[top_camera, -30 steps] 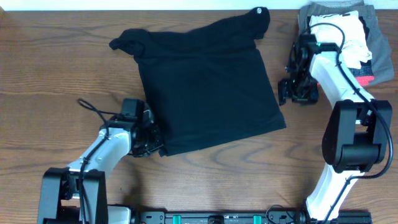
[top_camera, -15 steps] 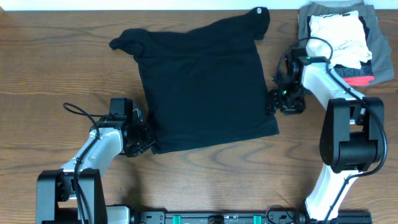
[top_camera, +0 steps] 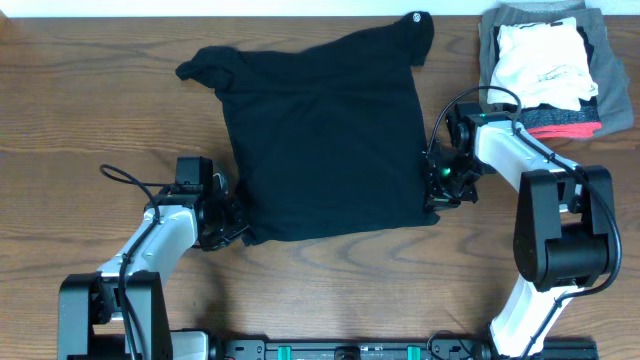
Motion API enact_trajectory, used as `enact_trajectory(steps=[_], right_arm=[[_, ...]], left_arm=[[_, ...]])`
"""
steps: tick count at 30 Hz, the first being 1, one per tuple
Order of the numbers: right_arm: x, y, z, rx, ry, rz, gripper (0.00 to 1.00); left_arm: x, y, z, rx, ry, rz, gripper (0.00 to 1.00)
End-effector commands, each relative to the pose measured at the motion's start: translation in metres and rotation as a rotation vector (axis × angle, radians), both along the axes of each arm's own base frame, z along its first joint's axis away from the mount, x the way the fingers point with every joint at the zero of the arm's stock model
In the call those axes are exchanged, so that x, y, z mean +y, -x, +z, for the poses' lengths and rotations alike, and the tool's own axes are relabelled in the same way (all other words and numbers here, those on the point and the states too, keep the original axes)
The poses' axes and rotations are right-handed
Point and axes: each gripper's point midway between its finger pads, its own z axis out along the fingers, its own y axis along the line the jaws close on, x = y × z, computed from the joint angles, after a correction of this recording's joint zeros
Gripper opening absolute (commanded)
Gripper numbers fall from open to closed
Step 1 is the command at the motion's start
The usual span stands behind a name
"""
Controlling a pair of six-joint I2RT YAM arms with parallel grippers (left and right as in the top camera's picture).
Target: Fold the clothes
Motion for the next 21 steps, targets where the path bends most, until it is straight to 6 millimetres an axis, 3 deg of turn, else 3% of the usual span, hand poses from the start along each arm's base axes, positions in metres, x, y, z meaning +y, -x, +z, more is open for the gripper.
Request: enact_trajectory(steps=[1, 3, 6, 9, 12, 16, 21], right_arm=[[-0.006, 0.009, -0.018, 0.045, 0.058, 0.007, 0.02], [-0.005, -0.01, -0.002, -0.021, 0.05, 0.001, 0.02], [-0.003, -0.051, 0.041, -0.185, 0.028, -0.022, 0.01], [-0.004, -0.091, 0.105, -0.373, 0.013, -0.033, 0.01], [-0.013, -0.12, 0.176, -0.565, 0.018, -0.037, 0.01], [-0.017, -0.139, 0.263, -0.798, 0.01, -0.033, 0.01], [-0.026, -0.143, 0.35, -1.029, 0.053, -0.044, 0.01]], left_arm=[[0.027, 0.009, -0.016, 0.066, -0.139, 0.044, 0.06], [0.027, -0.01, -0.001, 0.012, -0.137, 0.048, 0.06], [0.027, -0.047, 0.039, -0.104, -0.138, 0.05, 0.06], [0.028, -0.085, 0.103, -0.284, -0.161, -0.011, 0.06], [0.036, -0.11, 0.176, -0.457, -0.214, -0.006, 0.06], [0.041, -0.119, 0.272, -0.683, -0.266, -0.002, 0.06], [0.042, -0.101, 0.375, -0.944, -0.283, 0.028, 0.06]])
